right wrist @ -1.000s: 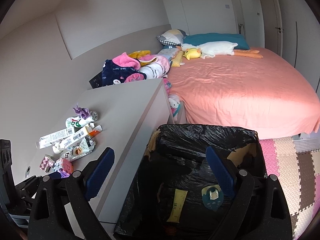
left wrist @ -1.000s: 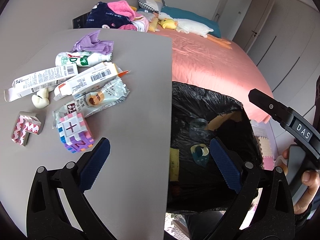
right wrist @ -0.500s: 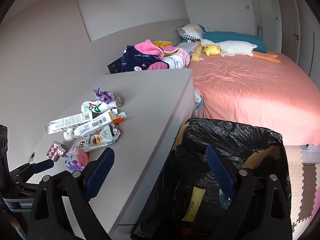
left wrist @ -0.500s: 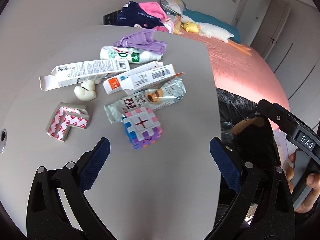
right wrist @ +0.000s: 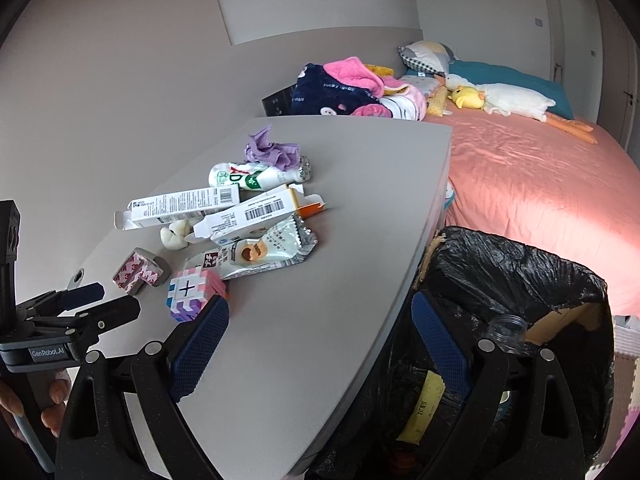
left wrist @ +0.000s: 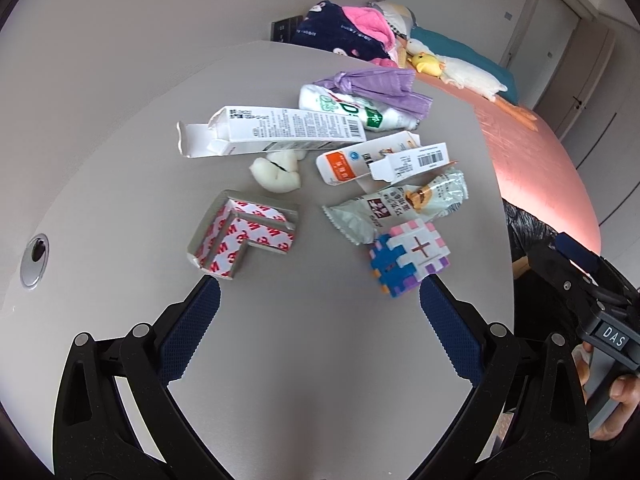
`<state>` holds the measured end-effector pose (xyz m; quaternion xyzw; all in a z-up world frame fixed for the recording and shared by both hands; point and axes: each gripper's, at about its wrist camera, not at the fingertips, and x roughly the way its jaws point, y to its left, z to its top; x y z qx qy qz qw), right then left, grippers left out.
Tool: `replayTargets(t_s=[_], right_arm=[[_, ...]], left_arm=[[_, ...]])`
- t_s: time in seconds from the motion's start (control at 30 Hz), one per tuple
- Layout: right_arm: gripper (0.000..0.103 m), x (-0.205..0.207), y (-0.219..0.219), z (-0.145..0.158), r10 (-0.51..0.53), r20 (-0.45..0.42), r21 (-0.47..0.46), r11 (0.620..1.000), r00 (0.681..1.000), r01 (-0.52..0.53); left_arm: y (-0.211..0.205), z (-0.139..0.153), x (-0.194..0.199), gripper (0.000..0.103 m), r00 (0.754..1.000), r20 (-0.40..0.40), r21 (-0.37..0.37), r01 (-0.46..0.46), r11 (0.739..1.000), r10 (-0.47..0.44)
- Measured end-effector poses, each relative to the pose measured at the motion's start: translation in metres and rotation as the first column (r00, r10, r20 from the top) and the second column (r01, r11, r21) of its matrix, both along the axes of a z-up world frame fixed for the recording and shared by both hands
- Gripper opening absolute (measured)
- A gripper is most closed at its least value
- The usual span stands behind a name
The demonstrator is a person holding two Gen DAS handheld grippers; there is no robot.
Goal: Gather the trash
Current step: 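Move both tools back over the table toward the corner piece and cube, then grasp the red-white corner piece with the left tool while the right tool grasps the puzzle cube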
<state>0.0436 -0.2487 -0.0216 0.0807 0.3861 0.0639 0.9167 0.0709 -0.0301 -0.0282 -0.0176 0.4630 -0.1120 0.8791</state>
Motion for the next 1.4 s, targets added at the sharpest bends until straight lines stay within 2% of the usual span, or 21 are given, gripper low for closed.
replayTargets(t_s=[0.33,0.67,0.73,0.83,0.93,0.97,1.2,1.4], right_arm=[[0.093,0.01,0.049,-0.014,0.113,-0.032,-0.01,0.993,0.993,-0.114],[0.092,0.03,0.084,-0.026,0.151,-0.065,-0.044,0.987,0.986,-0.154],[0.088,0.035,0.089,-0.029,0.158,-0.076,-0.048,0.986,0.984,-0.162],[0.075,0.042,0.094,-0.035,0.159,-0.1,-0.061,0.984,0.982,-0.165],[0.057,0.045,0.094,-0.039,0.157,-0.101,-0.054,0.985,0.982,-0.163],[0.044,0.045,0.093,-0.039,0.159,-0.096,-0.05,0.985,0.983,-0.164],[0.044,0.044,0.076,-0.04,0.138,-0.096,0.006,0.99,0.986,-0.139],[0.044,0.045,0.073,-0.04,0.135,-0.096,0.011,0.991,0.986,-0.135]], left_arm=[[0.031,-0.01,0.014,0.097,0.999,-0.018,0.019,-0.046,0.999,0.046],[0.04,-0.024,0.033,0.097,0.997,-0.047,0.03,-0.056,0.998,0.057],[0.044,-0.026,0.036,0.097,0.997,-0.052,0.03,-0.059,0.998,0.061],[0.046,-0.028,0.04,0.097,0.996,-0.061,0.025,-0.063,0.998,0.064],[0.044,-0.031,0.043,0.097,0.996,-0.062,0.031,-0.055,0.998,0.056],[0.043,-0.031,0.044,0.097,0.997,-0.062,0.031,-0.05,0.998,0.052],[0.035,-0.042,0.06,0.097,0.996,-0.077,0.036,-0.037,0.999,0.04],[0.027,-0.045,0.067,0.096,0.998,-0.036,0.089,-0.04,0.995,0.044]])
